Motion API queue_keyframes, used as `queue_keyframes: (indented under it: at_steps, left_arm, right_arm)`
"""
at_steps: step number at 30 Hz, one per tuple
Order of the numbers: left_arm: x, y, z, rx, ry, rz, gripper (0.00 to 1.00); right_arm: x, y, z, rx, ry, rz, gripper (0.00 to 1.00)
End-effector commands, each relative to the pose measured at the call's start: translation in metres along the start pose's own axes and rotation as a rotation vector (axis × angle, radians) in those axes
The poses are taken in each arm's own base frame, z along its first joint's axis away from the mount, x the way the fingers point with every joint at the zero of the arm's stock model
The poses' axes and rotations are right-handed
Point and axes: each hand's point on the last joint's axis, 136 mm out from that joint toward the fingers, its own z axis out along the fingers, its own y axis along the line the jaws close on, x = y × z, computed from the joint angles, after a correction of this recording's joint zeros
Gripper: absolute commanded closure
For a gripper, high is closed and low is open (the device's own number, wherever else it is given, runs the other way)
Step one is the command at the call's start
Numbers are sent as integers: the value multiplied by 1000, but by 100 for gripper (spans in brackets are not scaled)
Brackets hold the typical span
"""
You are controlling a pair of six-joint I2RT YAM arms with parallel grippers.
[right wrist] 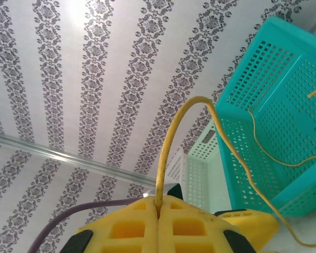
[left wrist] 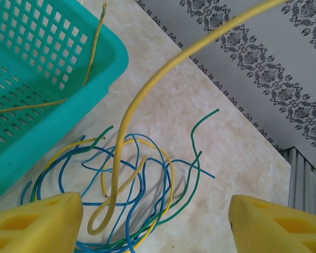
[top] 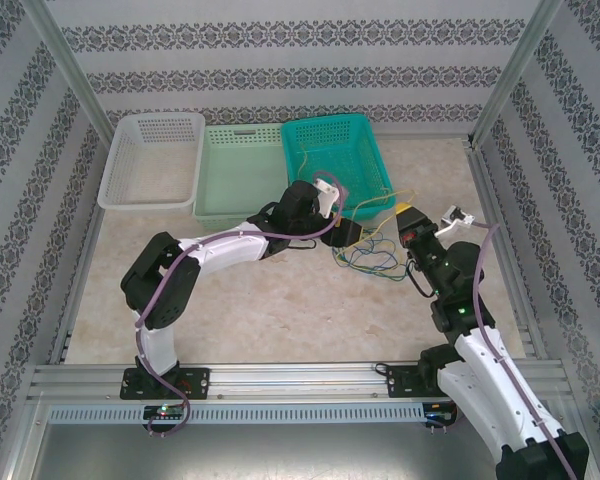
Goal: Untangle the cables
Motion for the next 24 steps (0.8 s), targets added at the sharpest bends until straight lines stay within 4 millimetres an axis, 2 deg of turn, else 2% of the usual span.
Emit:
queue_keyframes:
  at_steps: [1, 4, 8, 12, 13, 14, 17, 24]
  left_arm:
    - [-26, -2, 3, 1, -82, 8, 30]
    - [-27, -1, 8, 9, -85, -11, 34]
    - [-26, 4, 14, -3, -87, -31, 34]
    - [-25, 13, 14, -51, -88, -26, 37]
    - [-25, 13, 14, -50, -86, -22, 43]
    - [-24, 13, 14, -48, -84, -22, 55]
    - [-21, 11, 15, -35, -77, -26, 78]
    - [-9, 19, 13, -70, -37, -21, 95]
  right_arm:
    - [-7, 22, -2, -122, -27, 84, 100]
    - [-10, 29, -5, -153, -39, 103, 100]
    - [-13, 34, -7, -182, -52, 135, 100]
    - [-11, 32, -7, -179, -40, 162, 100]
    - [-10, 31, -7, -181, -41, 172, 100]
    - [-11, 30, -7, -182, -44, 179, 100]
    - [-13, 28, -11, -183, -66, 181, 100]
    - [-28, 32, -22, -201, -136, 171, 100]
